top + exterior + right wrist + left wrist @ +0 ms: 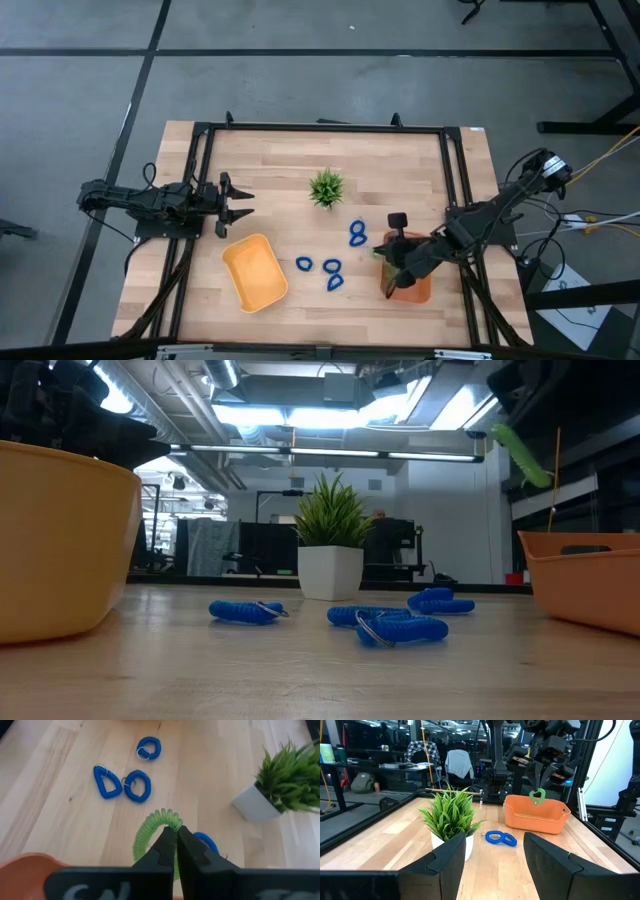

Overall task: Sort spring keychains
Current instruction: Put the green spring keychain into the orange bin

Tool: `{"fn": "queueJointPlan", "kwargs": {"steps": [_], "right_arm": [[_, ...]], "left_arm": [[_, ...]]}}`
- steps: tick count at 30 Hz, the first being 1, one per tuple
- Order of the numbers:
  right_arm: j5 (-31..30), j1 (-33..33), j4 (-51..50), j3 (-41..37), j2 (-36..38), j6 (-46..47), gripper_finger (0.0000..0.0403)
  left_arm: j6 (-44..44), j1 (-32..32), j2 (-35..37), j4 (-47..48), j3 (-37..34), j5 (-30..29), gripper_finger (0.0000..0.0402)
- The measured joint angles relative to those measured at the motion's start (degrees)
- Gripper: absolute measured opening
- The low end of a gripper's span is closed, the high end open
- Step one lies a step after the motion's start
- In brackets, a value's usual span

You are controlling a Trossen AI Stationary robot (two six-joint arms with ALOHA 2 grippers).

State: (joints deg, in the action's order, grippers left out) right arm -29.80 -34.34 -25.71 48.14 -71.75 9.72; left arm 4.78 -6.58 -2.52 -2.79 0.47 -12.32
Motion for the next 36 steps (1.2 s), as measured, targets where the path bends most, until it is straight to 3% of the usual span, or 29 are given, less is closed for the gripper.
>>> {"fn": "queueJointPlan", "kwargs": {"steps": [36], "right_arm": [[-6.72,-13.75,-20.9,0.0,-1.07,40.42,0.0005]], "left_arm": [[0.0,0.01,0.01,0.0,0.0,0.0,0.0196]]}}
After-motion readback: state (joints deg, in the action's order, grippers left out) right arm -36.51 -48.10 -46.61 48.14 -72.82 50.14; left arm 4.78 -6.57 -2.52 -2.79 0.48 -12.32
